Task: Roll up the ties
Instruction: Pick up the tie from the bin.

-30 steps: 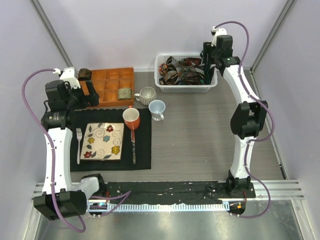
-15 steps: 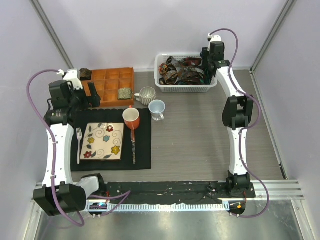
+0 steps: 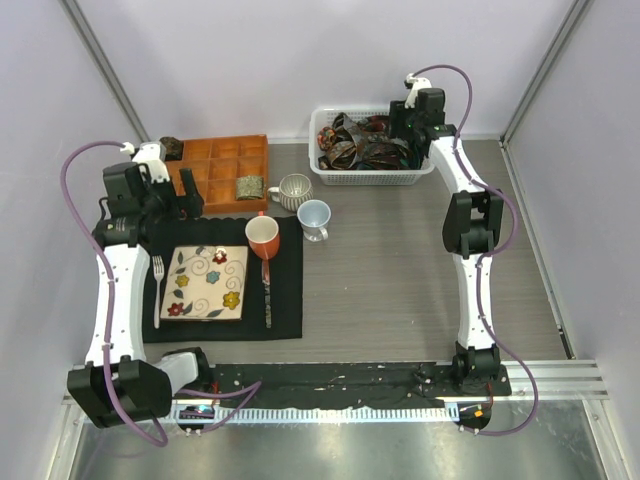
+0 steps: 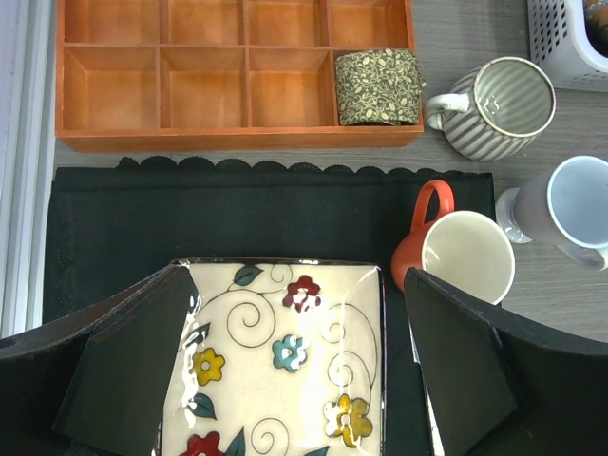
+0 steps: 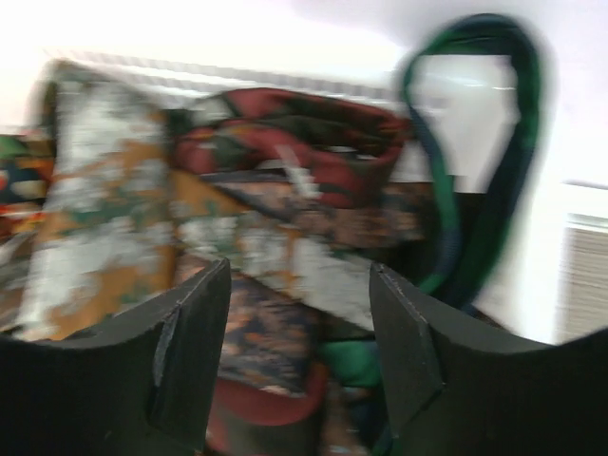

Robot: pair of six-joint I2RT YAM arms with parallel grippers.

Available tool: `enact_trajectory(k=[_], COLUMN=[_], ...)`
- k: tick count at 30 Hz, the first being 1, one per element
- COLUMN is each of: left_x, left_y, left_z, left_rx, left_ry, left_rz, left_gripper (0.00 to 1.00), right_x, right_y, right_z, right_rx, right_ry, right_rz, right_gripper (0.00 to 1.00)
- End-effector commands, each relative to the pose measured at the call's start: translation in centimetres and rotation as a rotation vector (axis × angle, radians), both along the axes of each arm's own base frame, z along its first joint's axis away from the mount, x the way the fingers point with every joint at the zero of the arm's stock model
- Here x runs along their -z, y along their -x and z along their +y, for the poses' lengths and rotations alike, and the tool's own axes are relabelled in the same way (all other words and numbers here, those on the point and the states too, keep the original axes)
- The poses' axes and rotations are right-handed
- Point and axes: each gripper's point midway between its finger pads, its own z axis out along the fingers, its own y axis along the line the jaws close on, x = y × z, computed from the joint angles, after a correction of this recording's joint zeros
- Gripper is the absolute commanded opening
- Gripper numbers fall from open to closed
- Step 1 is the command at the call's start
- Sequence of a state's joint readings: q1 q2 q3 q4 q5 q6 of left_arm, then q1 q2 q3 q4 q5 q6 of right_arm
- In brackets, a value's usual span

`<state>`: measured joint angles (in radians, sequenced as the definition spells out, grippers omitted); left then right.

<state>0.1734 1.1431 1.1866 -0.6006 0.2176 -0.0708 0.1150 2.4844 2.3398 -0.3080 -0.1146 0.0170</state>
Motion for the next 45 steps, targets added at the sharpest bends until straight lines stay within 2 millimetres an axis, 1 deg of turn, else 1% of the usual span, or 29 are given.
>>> enact_trajectory(k=[1,3,7,9,10,11,16,17,20,21,26,28,30,31,32,34,35,38,42,45], left_x=[-0.7,-0.7,-0.4,-0.3,-0.2,-0.3,0.1,0.0,0.2,0.1,0.6,0.7,0.7,0.7,0.8,0.8,0.9,1.0,1.2,1.4], left_y=[-0.7,-0.8,-0.9,-0.9,-0.9,-0.9,-0.7,-0.7,-0.5,-0.5,-0.2,-0.2,-0.2,-0.2,-0.1,-0.1,0.0,0.1,0.2,0.2], left_z=[-0.2,-0.3,-0.4,-0.4,-0.4,-0.4,-0.5,-0.5,-0.5,-0.6,-0.6,-0.5,-0.6,-0.5,-0.5,-0.5,-0.5,-0.5,-0.5,-0.5], left_rx=[0.026,0.027,0.032,0.033,0.032,0.033,0.035,0.035,0.035,0.035,0.035,0.031,0.035,0.030,0.031,0.029,0.029,0.027,0.025,0.024], left_ry=[0.001,0.006,0.014,0.015,0.015,0.015,0.017,0.019,0.020,0.019,0.021,0.023,0.020,0.019,0.021,0.021,0.021,0.022,0.023,0.023], left_rz=[-0.044,-0.045,-0.036,-0.033,-0.031,-0.033,-0.027,-0.029,-0.024,-0.027,-0.017,-0.010,-0.010,-0.012,-0.009,-0.007,-0.007,-0.004,0.004,0.009], left_gripper=[1.00,1.00,1.00,1.00,1.00,1.00,1.00,1.00,1.00,1.00,1.00,1.00,1.00,1.00,1.00,1.00,1.00,1.00,1.00,1.00], right_x=[-3.9,-3.6,-3.4,-2.9,-3.0,-2.3,-1.3,-0.8,-0.4,-0.4,0.1,0.7,0.6,1.3,0.9,1.6,1.3,1.7,1.6,1.3], right_y=[0.9,1.2,2.3,3.0,3.3,3.6,4.2,4.2,4.3,4.4,4.8,4.8,4.6,4.5,4.3,4.1,4.0,3.9,3.8,3.4], right_z=[4.2,5.0,7.1,8.0,8.5,8.7,9.9,10.2,10.9,11.4,13.3,13.9,14.1,14.1,14.1,14.6,14.8,15.6,16.6,17.0], right_rx=[-0.154,-0.181,-0.229,-0.249,-0.253,-0.252,-0.247,-0.243,-0.243,-0.251,-0.277,-0.278,-0.273,-0.262,-0.261,-0.257,-0.256,-0.258,-0.260,-0.255], right_ry=[-0.185,-0.211,-0.257,-0.284,-0.301,-0.308,-0.353,-0.366,-0.388,-0.396,-0.411,-0.414,-0.422,-0.430,-0.432,-0.437,-0.445,-0.449,-0.477,-0.505], right_rz=[-0.038,-0.021,0.017,0.049,0.061,0.081,0.130,0.144,0.157,0.163,0.174,0.186,0.182,0.196,0.186,0.195,0.187,0.187,0.179,0.168], right_gripper=[0.69,0.74,0.77,0.78,0.80,0.81,0.84,0.84,0.85,0.85,0.85,0.85,0.85,0.84,0.84,0.82,0.81,0.78,0.75,0.74])
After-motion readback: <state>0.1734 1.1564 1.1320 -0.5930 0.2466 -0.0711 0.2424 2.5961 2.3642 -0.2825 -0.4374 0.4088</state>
